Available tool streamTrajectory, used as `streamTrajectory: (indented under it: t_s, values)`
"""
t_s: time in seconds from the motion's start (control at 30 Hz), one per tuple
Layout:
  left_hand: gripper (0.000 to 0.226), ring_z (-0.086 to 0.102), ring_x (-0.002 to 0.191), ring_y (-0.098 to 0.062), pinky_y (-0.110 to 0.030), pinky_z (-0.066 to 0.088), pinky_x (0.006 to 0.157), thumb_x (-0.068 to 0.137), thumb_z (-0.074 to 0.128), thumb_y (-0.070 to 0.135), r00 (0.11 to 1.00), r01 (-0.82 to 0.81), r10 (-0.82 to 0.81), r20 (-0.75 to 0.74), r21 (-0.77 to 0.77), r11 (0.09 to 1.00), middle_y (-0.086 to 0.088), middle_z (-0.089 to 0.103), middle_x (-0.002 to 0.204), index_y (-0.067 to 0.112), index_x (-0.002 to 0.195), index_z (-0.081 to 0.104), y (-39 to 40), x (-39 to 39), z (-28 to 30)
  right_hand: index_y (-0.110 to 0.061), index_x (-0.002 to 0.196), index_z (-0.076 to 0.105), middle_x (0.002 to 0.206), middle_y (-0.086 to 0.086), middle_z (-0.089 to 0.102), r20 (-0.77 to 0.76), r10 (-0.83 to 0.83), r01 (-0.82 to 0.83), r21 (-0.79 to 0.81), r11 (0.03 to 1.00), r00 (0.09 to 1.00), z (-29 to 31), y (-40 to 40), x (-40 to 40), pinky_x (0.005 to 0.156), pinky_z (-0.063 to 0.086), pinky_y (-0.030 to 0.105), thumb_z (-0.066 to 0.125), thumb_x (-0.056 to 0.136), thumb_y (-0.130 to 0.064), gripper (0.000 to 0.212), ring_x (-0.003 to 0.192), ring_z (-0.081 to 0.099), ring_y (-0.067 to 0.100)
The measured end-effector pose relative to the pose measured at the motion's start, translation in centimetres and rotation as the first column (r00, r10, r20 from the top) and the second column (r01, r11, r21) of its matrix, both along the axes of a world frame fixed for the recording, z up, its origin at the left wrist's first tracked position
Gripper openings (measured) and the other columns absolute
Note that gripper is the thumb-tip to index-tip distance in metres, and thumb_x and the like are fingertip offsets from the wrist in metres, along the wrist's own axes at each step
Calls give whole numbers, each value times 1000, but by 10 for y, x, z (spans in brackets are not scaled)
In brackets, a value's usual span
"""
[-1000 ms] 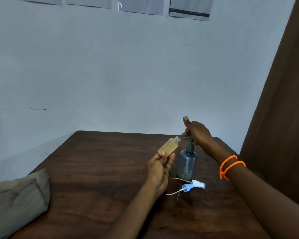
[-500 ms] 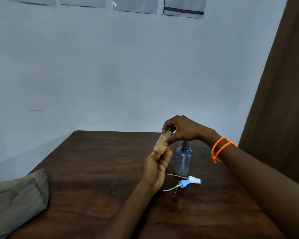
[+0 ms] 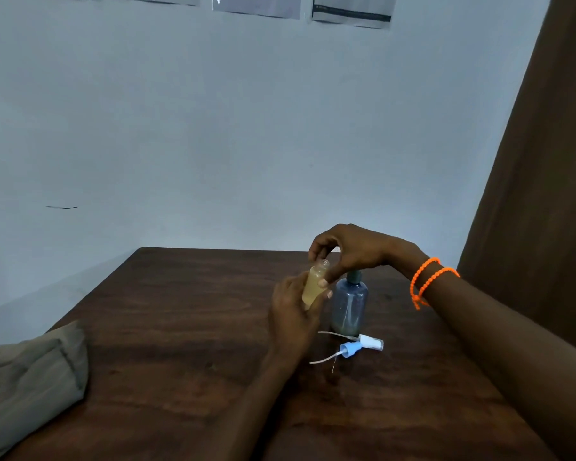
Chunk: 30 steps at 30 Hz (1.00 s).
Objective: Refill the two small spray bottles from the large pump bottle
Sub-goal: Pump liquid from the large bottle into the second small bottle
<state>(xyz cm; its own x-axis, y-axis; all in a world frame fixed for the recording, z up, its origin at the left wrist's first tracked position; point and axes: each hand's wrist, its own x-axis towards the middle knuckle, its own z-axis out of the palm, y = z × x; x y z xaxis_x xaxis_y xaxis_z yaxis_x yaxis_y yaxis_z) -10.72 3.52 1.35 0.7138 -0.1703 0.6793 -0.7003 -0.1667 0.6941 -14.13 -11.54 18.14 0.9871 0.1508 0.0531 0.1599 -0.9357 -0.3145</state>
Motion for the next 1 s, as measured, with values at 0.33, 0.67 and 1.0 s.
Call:
streamTrajectory:
  t_s: [0.33,0.67,1.0]
  values:
    - [52,60,101,-8,-35,56,80,83,73,54,998,66,-66,2,32,997,9,66,109,26,126,69,-10,11,-5,-4,89,74,75,1,74,68,-606,502,492,711,793,-21,-20,14,62,55,28,56,99,-37,39,64,69,15]
    - [49,59,93,-4,-26,53,77,82,79,47,991,134,-134,13,13,991,10,64,99,25,125,71,-18,16,1,-10,86,66,74,5,70,-169,-590,583,508,634,789,-37,-19,18,65,51,32,56,92,-26,20,75,63,22]
    - [46,63,95,-9,-35,56,78,83,78,44,987,159,-158,10,-31,987,9,67,101,23,123,71,-20,19,1,-10,93,65,86,7,69,-192,-578,587,490,644,794,-38,-18,22,62,47,30,54,97,-28,22,76,60,22]
